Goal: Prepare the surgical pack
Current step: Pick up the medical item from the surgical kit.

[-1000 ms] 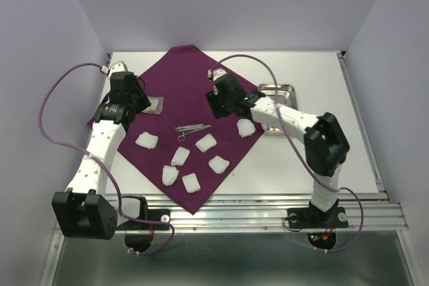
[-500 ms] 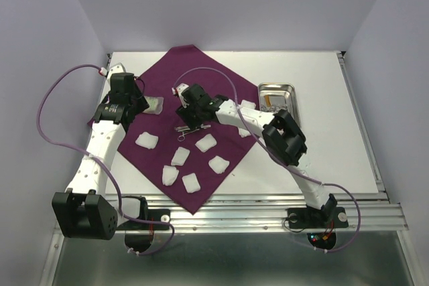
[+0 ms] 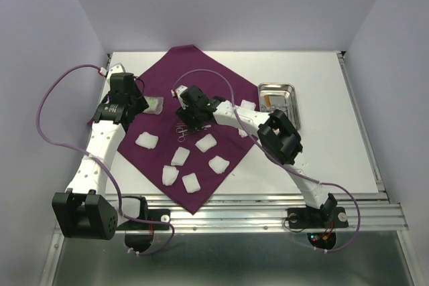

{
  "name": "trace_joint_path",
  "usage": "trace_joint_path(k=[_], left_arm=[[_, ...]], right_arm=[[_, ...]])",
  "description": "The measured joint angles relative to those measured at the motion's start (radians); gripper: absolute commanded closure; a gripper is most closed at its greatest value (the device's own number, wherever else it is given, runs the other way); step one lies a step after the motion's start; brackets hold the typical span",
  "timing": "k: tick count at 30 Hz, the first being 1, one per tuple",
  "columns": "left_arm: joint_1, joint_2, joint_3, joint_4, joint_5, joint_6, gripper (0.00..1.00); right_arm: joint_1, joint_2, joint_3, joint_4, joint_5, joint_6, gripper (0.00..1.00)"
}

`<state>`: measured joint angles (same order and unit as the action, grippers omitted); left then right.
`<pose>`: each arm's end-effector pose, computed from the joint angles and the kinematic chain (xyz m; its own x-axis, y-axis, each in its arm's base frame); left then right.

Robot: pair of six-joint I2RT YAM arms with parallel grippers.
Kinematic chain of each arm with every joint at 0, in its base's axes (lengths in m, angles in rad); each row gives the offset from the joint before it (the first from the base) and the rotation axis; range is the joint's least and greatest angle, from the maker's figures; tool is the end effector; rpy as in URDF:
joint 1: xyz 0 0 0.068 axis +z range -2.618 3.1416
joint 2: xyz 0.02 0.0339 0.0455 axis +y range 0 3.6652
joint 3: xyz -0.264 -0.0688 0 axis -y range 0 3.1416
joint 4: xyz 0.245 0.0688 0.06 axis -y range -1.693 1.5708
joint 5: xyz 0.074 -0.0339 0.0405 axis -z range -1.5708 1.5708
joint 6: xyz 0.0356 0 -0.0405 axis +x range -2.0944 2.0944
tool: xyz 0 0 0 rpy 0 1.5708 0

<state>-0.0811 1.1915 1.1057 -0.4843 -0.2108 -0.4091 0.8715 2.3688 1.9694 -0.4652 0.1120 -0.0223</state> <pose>0.2628 -0.0139 0.3388 -0.4552 -0.3533 -0.8173 -0.3024 0.9247 -0.2313 0.3436 0.4023 0.1746 -0.4737 -0.5976 -0.6469 -0.7246 0.6820 -0.0995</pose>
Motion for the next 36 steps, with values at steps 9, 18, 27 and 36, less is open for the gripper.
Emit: trace_joint_path(k=[9,18,27,36], left_arm=[[0.0,-0.003,0.0,0.0,0.0,0.0,0.51],[0.0,-0.003,0.0,0.0,0.0,0.0,0.51],[0.0,-0.003,0.0,0.0,0.0,0.0,0.51],[0.0,-0.003,0.0,0.0,0.0,0.0,0.51]], right_arm=[[0.0,-0.027,-0.046,0.008,0.002,0.001,0.38],[0.001,-0.048,-0.06,0.0,-0.016,0.0,0.44],[0.005,0.028,0.026,0.002,-0.022,-0.004,0.86],[0.008,0.026,0.025,0.005,0.056,0.001,0.98]])
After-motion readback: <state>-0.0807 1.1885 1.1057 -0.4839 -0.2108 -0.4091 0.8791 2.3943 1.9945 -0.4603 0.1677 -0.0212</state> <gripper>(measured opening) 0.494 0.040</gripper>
